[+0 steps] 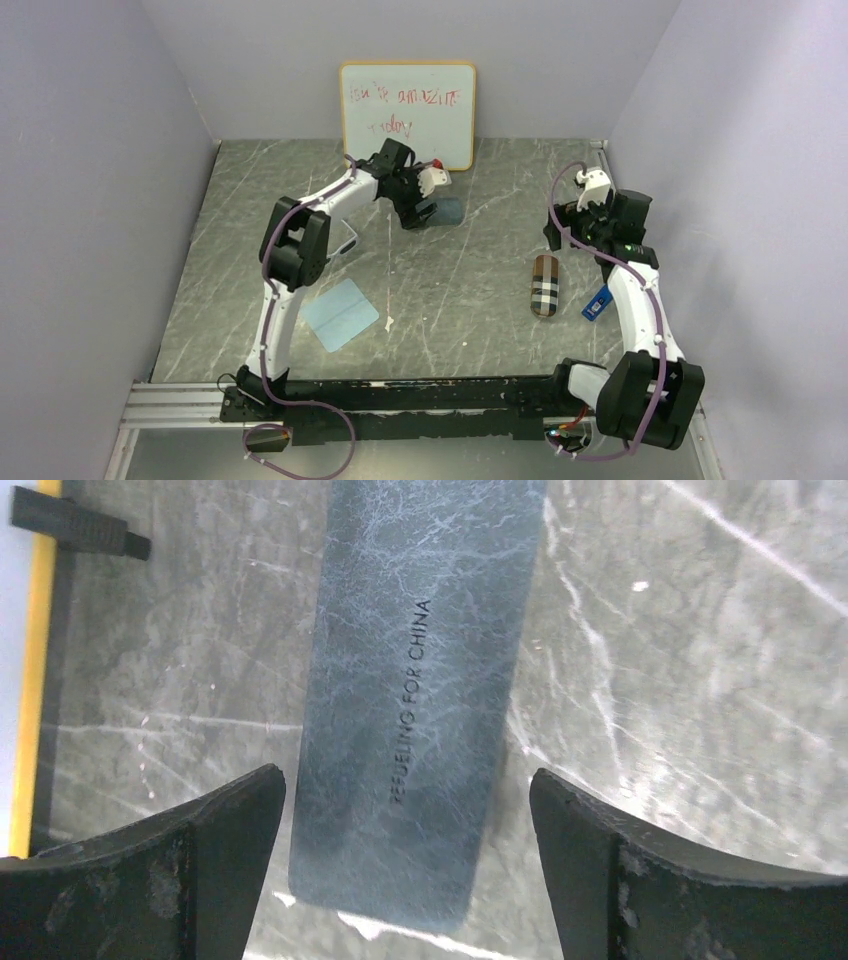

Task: Organize the sunglasses
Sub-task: Move the sunglasses case at the center of the board, then pick up the sunglasses case from the center of the board.

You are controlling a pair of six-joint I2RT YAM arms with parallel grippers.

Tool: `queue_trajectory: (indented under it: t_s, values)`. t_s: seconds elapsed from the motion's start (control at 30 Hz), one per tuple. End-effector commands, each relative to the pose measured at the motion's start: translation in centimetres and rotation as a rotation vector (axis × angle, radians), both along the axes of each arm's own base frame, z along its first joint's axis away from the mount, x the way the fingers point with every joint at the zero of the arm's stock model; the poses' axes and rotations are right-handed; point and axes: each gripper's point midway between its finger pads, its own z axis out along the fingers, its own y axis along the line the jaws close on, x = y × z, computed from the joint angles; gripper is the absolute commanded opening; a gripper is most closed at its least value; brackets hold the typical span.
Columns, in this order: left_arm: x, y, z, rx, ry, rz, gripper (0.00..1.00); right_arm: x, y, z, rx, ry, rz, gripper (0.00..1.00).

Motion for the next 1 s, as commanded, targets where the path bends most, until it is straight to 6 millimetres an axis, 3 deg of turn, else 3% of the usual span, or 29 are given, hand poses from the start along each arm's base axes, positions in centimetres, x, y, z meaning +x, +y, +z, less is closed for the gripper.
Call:
queue_trajectory:
  t_s: [0.0,0.17,0.3,0.53,0.77,0.97]
  values:
    - [-0.6,-0.2,8.3,-0.109,-0.093,0.04,0.97,-1.8,-2.7,-1.4,-0.168,0.112,-0.044,1.0]
    - [-1.0,2.2,11.5,-0.118,-0.155,0.224,0.96,-3.0,-3.8,-5.1,-0.198,0.267,-0.075,0.94]
    - [-2.2,5.0,13.8,-0.106,-0.195,0.36,0.96,-2.9,-3.8,-7.1,-0.166,0.394,-0.125,0.93]
    - [-6.3,10.5,17.4,-0.083,-0.299,0.522,0.96,-3.4,-2.3,-10.4,-0.181,0.521,-0.116,0.91]
    - [-10.1,13.2,17.4,-0.085,-0.33,0.547,0.96,-3.8,-1.0,-11.9,-0.169,0.589,-0.087,0.89]
    - [-11.2,13.8,17.8,-0.107,-0.35,0.55,0.96,-4.9,-0.5,-14.1,-0.17,0.669,-0.065,0.79]
